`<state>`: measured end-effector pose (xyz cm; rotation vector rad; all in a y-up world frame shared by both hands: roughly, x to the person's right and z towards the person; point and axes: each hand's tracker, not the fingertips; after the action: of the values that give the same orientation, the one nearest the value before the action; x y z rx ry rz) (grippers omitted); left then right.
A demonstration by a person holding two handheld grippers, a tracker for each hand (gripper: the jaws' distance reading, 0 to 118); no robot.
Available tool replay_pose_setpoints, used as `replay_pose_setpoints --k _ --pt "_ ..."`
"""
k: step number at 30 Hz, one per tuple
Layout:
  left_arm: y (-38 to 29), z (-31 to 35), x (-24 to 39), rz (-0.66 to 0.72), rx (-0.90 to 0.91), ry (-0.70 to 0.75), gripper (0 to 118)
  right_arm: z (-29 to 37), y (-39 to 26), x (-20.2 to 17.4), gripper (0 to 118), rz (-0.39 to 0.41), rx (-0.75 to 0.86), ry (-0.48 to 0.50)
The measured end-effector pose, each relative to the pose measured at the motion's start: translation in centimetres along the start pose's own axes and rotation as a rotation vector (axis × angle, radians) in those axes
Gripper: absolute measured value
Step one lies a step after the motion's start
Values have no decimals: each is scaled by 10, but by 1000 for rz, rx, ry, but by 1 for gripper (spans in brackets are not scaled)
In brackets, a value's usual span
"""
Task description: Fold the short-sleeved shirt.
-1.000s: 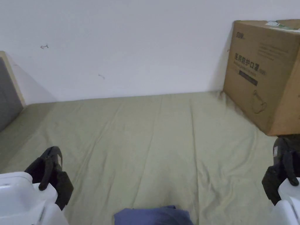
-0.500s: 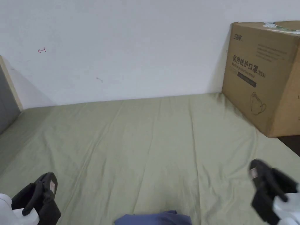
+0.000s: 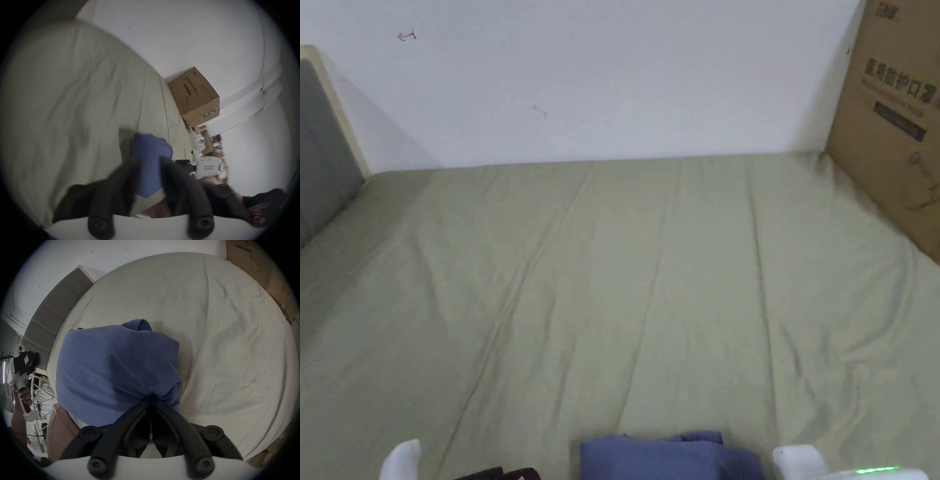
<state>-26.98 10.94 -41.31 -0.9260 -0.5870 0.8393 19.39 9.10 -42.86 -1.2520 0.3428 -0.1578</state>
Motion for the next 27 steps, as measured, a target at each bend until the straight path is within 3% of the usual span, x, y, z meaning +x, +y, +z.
replay_pose_setpoints --k 1,2,3,5,9,12,13,14,15,16,17,20,23,27 --pt "2 -10 -15 37 -21 -23 92 2 -1 0 0 9 -3 -3" --pt "5 -20 -27 61 -42 -46 106 1 -2 -1 0 22 -4 -6" --pt "7 -29 -38 86 -64 -62 111 1 -2 -1 0 35 -2 -6" --pt "5 -50 -55 144 -109 -159 110 0 -3 2 0 32 -2 1" --pt "-7 -122 -59 241 -311 -334 109 -6 1 11 0 -116 -18 47" --pt "-12 -164 -47 227 -359 -406 109 -6 0 12 0 -100 -18 48" --pt "-12 -170 -46 219 -340 -386 106 -6 0 11 0 -94 -15 48" --pt "-11 -172 -46 190 -320 -337 91 -5 -2 11 0 -91 -10 47" --pt "-11 -172 -48 146 -300 -187 41 -5 -4 11 0 -91 -3 48" --pt "-15 -171 -44 127 -287 -91 26 -4 -5 12 0 -96 6 51" --pt "-19 -166 -44 194 -273 -227 25 -3 -7 13 0 -103 13 52" --pt "-11 -151 -19 26 -271 -123 25 6 -10 9 0 -115 37 50" --pt "8 -115 3 -47 -249 -118 25 23 -10 -2 0 -105 82 40" --pt "64 -33 3 -202 -258 61 25 43 -7 -21 0 -27 138 -43"
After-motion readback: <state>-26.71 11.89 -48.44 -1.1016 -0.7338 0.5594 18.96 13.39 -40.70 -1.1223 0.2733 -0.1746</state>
